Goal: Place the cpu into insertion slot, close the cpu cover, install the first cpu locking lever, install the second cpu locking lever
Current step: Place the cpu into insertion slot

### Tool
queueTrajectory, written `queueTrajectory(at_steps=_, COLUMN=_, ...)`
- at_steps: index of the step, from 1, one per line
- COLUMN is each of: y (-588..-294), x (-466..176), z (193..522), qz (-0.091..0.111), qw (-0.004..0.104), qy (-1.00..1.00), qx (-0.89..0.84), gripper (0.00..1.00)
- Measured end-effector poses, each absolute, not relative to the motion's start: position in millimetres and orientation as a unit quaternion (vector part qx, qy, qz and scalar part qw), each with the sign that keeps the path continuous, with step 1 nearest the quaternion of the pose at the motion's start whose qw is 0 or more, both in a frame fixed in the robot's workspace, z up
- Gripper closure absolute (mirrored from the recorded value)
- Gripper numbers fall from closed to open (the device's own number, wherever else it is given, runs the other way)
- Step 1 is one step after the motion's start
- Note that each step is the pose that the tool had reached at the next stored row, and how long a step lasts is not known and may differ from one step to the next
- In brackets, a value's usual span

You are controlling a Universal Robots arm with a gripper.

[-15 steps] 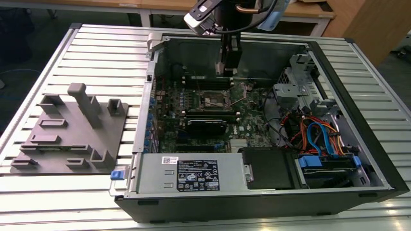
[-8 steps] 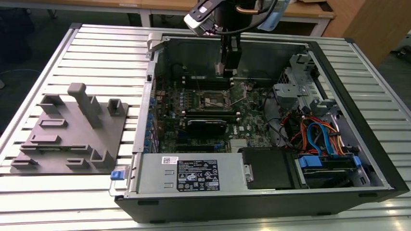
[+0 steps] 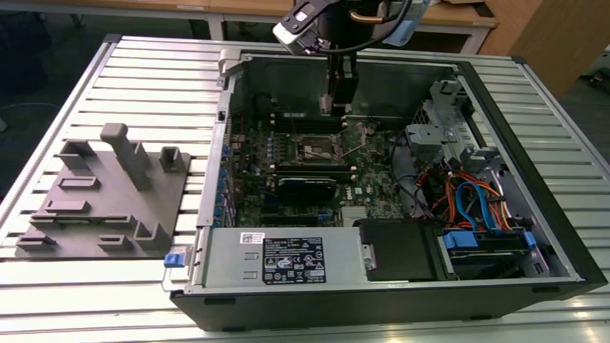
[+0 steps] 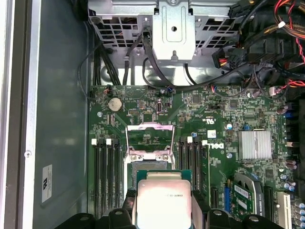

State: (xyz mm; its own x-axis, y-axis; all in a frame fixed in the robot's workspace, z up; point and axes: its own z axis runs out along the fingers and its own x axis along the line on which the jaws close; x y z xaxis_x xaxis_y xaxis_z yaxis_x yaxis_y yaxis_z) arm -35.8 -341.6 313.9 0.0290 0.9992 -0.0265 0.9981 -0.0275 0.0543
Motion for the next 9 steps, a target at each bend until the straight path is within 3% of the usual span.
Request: queueTrajectory(at_steps=9, y=-341.6, x=-35.8, z=311.7, qz=0.01, qw=0.029, qy=0.697, qx=0.717, gripper=0.46)
